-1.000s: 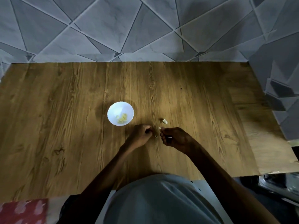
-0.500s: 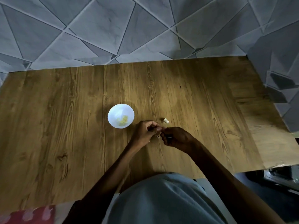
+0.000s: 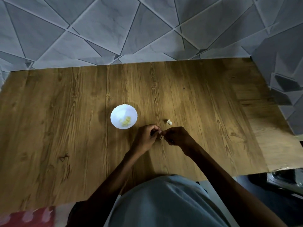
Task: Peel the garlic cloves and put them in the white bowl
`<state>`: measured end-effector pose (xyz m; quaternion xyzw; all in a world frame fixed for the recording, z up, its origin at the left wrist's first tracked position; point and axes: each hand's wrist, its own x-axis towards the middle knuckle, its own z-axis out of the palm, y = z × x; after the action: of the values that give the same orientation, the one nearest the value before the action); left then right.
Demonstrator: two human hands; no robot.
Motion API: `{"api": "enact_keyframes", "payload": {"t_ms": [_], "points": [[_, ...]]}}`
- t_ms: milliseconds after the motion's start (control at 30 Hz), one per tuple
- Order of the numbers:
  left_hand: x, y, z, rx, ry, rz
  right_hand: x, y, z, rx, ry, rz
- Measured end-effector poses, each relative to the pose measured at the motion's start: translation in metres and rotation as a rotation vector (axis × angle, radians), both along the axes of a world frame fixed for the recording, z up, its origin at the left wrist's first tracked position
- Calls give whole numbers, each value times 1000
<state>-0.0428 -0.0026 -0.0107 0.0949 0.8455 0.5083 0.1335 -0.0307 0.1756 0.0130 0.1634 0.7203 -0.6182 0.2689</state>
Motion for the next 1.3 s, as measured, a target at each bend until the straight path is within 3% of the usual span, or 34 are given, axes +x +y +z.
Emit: {"api": "enact_keyframes", "payload": {"t_ms": [100,267,433,733,1167,1300], "points": [[1,-4,-3,-44,-36,-8,0,-1,-4,82,44,44],[6,-22,-11,-176,-45,184,-1,-7,-19,685,462,294],[5,-40,-27,-297,-53,328,8,-14,-42,885,630,462],[8,-45,-30,-332,-36,369,14,-38,-46,985,713,557],[21,-44,-23,-269,-44,423,18,-43,-50,860,992,717],[23,-44,-18,-233,-27,439,21,-22,-48,878,996,662]]}}
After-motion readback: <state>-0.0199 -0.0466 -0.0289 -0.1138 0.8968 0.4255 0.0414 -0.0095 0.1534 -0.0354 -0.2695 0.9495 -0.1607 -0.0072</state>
